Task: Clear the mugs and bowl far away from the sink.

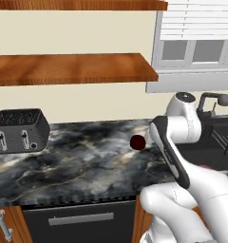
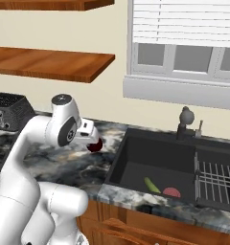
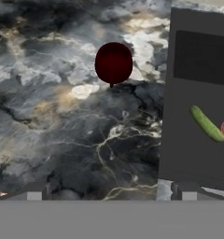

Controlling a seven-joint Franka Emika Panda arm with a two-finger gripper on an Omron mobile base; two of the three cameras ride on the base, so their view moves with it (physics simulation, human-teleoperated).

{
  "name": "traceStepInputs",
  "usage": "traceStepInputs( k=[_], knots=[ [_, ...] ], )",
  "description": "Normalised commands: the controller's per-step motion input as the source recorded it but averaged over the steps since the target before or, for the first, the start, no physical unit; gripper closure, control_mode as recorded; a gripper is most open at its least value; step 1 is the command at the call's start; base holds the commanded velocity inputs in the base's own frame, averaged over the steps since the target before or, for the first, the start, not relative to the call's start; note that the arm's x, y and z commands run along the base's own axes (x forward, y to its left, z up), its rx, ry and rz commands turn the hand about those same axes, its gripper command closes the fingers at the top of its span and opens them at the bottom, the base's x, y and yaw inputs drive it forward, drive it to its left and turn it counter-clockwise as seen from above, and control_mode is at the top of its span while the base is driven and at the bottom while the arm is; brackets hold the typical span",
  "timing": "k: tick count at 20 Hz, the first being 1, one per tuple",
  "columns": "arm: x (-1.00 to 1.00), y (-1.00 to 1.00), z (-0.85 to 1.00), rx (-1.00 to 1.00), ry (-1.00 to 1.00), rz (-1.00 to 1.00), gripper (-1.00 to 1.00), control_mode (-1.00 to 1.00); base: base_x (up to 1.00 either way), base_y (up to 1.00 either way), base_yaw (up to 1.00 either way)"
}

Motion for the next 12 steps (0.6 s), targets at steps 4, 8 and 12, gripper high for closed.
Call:
traceStepInputs(
  k=[4,8,12],
  knots=[
    [0.09,0.03,-0.13,0.00,0.00,0.00,-1.00,-1.00,0.00,0.00,0.00],
    [0.10,0.10,-0.20,0.00,0.00,0.00,-1.00,-1.00,0.00,0.00,0.00],
    [0.11,0.05,-0.28,0.00,0.01,0.00,-1.00,-1.00,0.00,0.00,0.00]
  ],
)
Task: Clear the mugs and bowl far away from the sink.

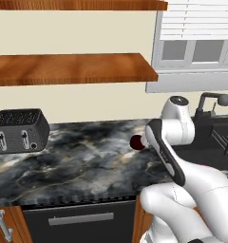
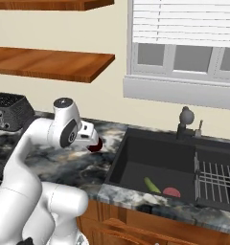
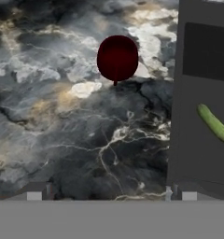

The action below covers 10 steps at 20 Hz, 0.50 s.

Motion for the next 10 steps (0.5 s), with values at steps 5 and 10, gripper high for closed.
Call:
traceStepInputs(
  k=[5,10],
  knots=[
    [0.23,0.04,-0.20,0.00,0.05,0.00,-1.00,-1.00,0.00,0.00,0.00],
    [0.33,0.00,-0.15,0.00,0.05,0.00,-1.00,-1.00,0.00,0.00,0.00]
  ],
)
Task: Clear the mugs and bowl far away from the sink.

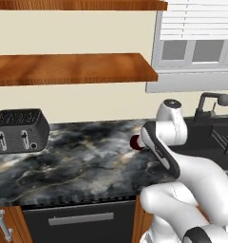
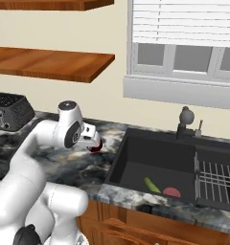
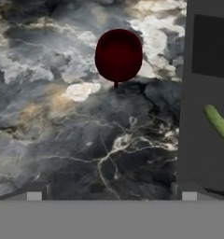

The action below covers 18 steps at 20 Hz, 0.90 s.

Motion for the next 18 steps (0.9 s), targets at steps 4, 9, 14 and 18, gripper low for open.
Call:
traceStepInputs(
  k=[4,9,14,18],
  knots=[
    [0.27,0.00,-0.10,0.00,0.03,0.00,-1.00,-1.00,0.00,0.00,0.00],
    [0.17,0.00,-0.11,0.00,0.04,0.00,-1.00,-1.00,0.00,0.00,0.00],
    [0.23,0.07,-0.21,0.00,0.03,0.00,-1.00,-1.00,0.00,0.00,0.00],
    [0.21,0.18,-0.32,0.00,0.06,0.00,-1.00,-1.00,0.00,0.00,0.00]
  ],
)
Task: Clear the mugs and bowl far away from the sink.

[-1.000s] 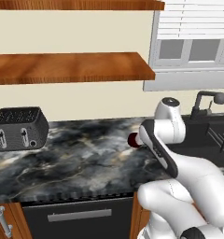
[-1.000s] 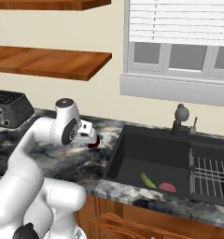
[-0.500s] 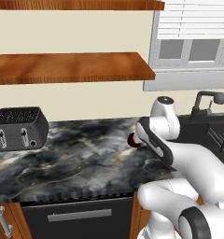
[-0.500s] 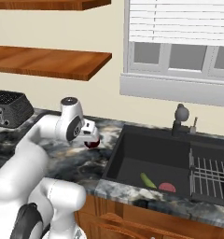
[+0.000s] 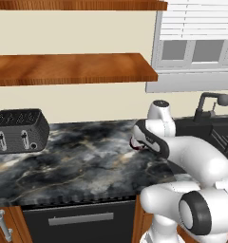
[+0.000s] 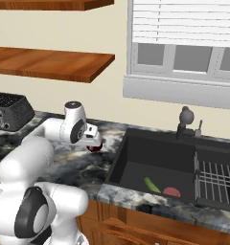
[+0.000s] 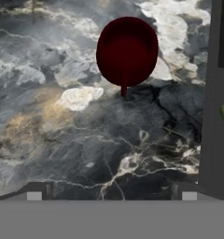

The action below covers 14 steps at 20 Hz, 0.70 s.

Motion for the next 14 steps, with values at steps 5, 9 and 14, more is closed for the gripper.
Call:
traceStepInputs(
  k=[5,9,14],
  knots=[
    [0.11,0.01,-0.24,0.01,0.03,0.02,-1.00,-1.00,0.00,0.00,0.00],
    [0.11,0.00,-0.03,0.00,0.00,0.00,-1.00,-1.00,0.00,0.00,0.00],
    [0.19,0.00,0.00,0.00,0.00,0.00,-1.00,-1.00,0.00,0.00,0.00]
  ],
)
